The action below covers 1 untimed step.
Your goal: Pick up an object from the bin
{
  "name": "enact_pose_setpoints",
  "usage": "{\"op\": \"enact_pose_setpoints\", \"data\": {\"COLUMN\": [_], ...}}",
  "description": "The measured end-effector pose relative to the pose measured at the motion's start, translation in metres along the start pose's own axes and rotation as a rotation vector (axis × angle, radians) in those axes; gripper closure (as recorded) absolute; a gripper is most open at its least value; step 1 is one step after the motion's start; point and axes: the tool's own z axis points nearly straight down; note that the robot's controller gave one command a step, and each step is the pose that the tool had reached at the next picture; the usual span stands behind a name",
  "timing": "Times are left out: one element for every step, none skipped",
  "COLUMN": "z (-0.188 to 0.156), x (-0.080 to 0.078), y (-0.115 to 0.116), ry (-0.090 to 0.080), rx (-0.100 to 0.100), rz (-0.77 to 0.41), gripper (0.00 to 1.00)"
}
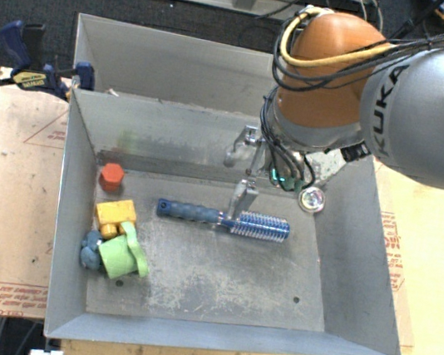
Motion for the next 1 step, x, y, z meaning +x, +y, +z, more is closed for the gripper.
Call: {"op": "enact_pose_setpoints", "data": {"z": [0.1358], "x": [0.0046], "y": [0.0202], "ry": [-0.016], "rx": [0.0], "rz": [-0.123], "gripper": [0.0]}}
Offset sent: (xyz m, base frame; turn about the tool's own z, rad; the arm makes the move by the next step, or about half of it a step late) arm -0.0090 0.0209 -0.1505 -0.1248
